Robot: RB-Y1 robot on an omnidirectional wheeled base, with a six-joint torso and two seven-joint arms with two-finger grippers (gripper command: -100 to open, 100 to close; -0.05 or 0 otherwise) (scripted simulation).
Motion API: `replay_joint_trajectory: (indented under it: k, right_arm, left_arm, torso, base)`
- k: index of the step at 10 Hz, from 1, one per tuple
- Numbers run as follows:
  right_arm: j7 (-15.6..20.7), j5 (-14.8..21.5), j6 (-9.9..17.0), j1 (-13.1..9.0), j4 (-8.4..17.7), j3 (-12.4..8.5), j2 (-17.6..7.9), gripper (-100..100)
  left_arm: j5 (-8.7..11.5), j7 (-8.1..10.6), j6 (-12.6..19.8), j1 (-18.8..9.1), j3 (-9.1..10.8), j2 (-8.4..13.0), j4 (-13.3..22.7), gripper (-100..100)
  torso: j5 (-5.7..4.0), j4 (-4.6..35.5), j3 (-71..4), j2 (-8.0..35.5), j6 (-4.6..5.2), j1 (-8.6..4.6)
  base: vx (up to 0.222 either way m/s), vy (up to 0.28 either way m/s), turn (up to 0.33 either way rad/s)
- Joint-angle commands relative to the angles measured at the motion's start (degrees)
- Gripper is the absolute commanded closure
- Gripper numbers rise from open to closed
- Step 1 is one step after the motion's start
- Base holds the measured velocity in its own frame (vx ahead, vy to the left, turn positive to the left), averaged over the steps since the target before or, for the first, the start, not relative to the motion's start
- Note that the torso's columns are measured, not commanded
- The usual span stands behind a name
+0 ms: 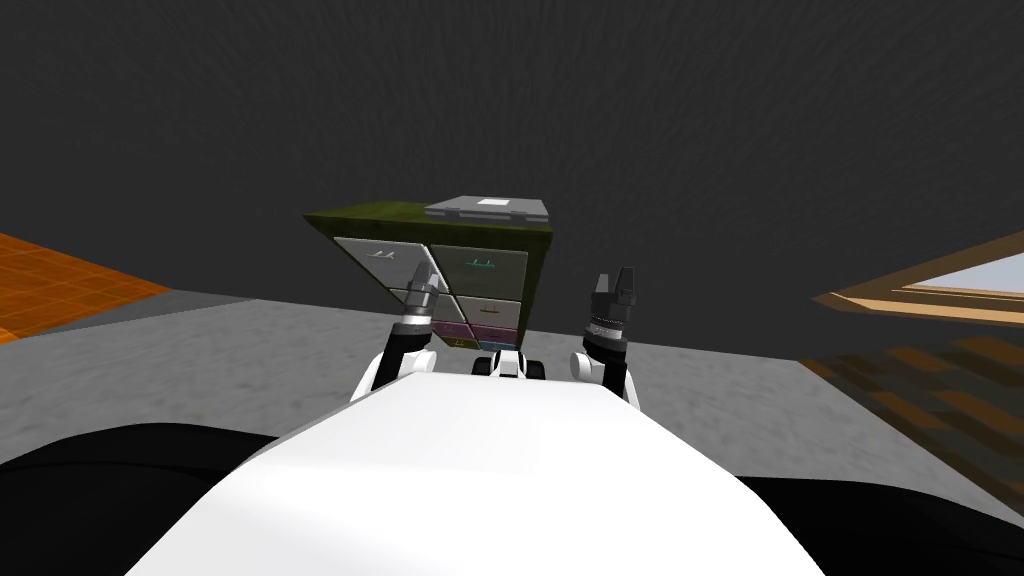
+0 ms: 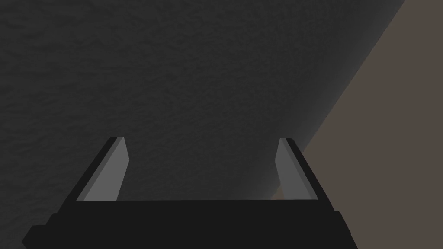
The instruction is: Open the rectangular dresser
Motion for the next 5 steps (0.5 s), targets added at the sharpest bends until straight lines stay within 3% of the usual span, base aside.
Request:
replay_joint_trajectory:
  k: [1, 5]
  right_arm:
    - [0.00, 0.00, 0.00, 0.00, 0.00, 0.00, 0.00, 0]
    - [0.00, 0.00, 0.00, 0.00, 0.00, 0.00, 0.00, 0]
  left_arm:
    - [0.19, 0.11, 2.84, 0.31, -0.10, 0.47, -1.21, -100]
    - [0.45, 0.24, 6.64, 0.73, -0.21, 0.36, -3.21, -100]
  torso:
    - [0.01, 0.00, 0.00, -0.01, 0.00, 0.03]
    - [0.00, 0.00, -0.01, -0.01, 0.00, 0.00]
  base:
    - [-0.008, -0.058, -0.016]
    - [-0.006, -0.056, -0.016]
